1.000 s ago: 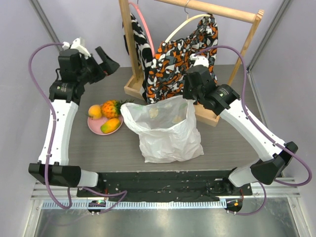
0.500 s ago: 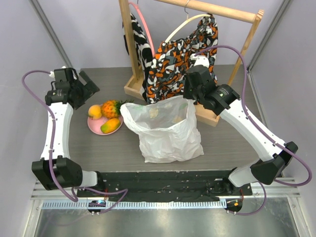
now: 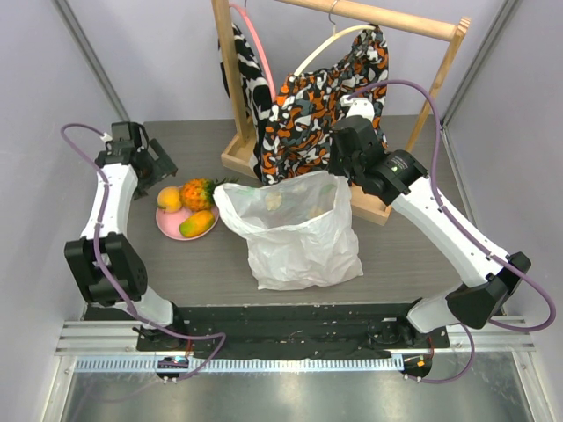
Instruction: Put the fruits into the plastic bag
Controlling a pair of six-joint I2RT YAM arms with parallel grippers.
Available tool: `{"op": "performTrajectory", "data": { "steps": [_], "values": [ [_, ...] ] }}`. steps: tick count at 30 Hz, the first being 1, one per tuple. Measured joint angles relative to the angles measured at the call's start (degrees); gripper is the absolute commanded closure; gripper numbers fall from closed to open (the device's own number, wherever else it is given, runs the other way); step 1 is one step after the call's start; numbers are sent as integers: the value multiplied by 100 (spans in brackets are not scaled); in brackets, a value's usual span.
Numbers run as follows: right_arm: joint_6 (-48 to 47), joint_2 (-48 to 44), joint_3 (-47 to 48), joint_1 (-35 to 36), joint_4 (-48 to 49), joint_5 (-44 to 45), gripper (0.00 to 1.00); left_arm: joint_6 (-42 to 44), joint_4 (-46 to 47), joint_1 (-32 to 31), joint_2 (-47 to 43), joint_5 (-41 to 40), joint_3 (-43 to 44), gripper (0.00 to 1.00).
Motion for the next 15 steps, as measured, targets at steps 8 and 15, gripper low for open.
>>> {"op": "performTrajectory", "data": {
  "steps": [8, 15],
  "values": [
    [-61, 0, 0, -11, 0, 170, 99, 164, 195, 334, 619, 116, -2, 0],
    [-59, 2, 0, -11, -2, 184, 99, 258, 317, 387, 1036, 385, -2, 0]
  ]
}}
